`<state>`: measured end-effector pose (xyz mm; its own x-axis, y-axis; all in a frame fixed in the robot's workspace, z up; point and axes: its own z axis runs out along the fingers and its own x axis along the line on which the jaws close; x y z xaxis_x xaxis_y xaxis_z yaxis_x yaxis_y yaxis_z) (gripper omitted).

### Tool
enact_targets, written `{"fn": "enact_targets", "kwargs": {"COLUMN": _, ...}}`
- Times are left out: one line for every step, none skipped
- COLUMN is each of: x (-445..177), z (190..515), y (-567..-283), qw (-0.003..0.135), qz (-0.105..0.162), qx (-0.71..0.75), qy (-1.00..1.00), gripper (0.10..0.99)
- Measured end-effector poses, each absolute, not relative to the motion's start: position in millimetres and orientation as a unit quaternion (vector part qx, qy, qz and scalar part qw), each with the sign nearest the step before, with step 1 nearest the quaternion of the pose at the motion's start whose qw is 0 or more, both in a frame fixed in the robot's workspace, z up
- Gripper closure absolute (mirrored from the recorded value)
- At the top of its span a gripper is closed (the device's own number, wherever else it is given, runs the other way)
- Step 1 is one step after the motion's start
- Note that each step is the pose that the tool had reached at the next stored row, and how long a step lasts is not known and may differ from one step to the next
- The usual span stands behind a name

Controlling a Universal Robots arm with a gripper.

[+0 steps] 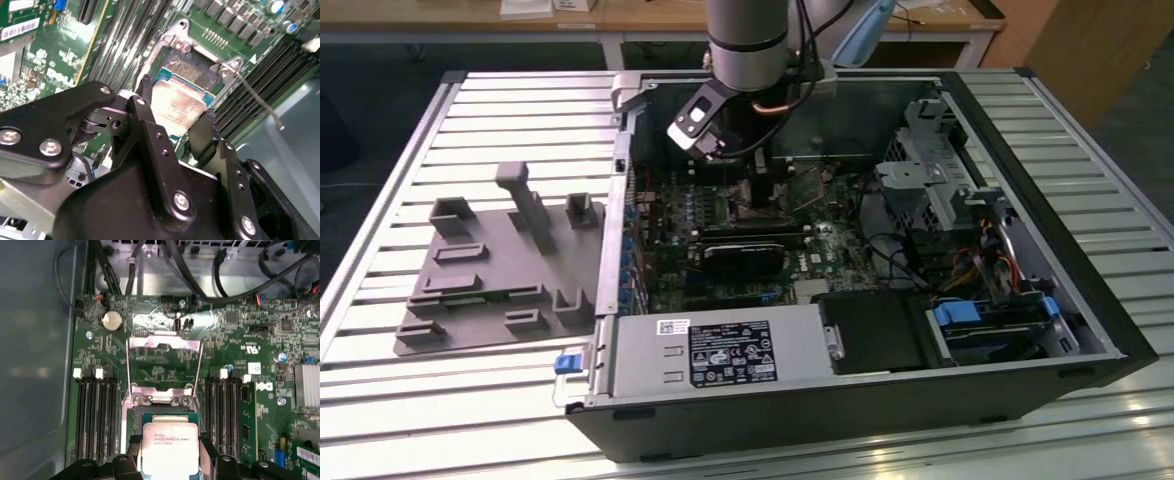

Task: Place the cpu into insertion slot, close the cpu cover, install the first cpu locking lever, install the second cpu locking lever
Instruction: 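Place the cpu into insertion slot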

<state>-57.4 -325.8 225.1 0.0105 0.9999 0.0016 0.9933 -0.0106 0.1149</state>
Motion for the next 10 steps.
{"fn": "enact_targets", "kwargs": {"x": -58.3, "z": 224.6, "y": -325.6, "qw": 0.040, "qz": 0.041, "qx": 0.710, "qy": 0.702, "gripper": 0.549}}
{"fn": "enact_targets", "kwargs": {"x": -58.9, "z": 224.1, "y": -325.3, "qw": 0.041, "qz": 0.041, "qx": 0.710, "qy": 0.702, "gripper": 0.549}}
{"fn": "enact_targets", "kwargs": {"x": -59.3, "z": 223.6, "y": -325.1, "qw": 0.041, "qz": 0.041, "qx": 0.710, "qy": 0.702, "gripper": 0.549}}
{"fn": "enact_targets", "kwargs": {"x": -59.5, "z": 222.9, "y": -324.7, "qw": 0.041, "qz": 0.041, "qx": 0.710, "qy": 0.702, "gripper": 0.549}}
{"fn": "enact_targets", "kwargs": {"x": -59.5, "z": 222.0, "y": -324.2, "qw": 0.041, "qz": 0.041, "qx": 0.710, "qy": 0.702, "gripper": 0.549}}
{"fn": "enact_targets", "kwargs": {"x": -59.6, "z": 221.0, "y": -323.7, "qw": 0.041, "qz": 0.041, "qx": 0.710, "qy": 0.702, "gripper": 0.549}}
{"fn": "enact_targets", "kwargs": {"x": -59.6, "z": 219.9, "y": -323.4, "qw": 0.041, "qz": 0.041, "qx": 0.710, "qy": 0.701, "gripper": 0.549}}
{"fn": "enact_targets", "kwargs": {"x": -59.6, "z": 218.6, "y": -323.1, "qw": 0.041, "qz": 0.041, "qx": 0.711, "qy": 0.701, "gripper": 0.549}}
{"fn": "enact_targets", "kwargs": {"x": -59.6, "z": 217.3, "y": -322.9, "qw": 0.041, "qz": 0.040, "qx": 0.711, "qy": 0.701, "gripper": 0.549}}
{"fn": "enact_targets", "kwargs": {"x": -59.6, "z": 216.2, "y": -322.8, "qw": 0.041, "qz": 0.040, "qx": 0.711, "qy": 0.701, "gripper": 0.549}}
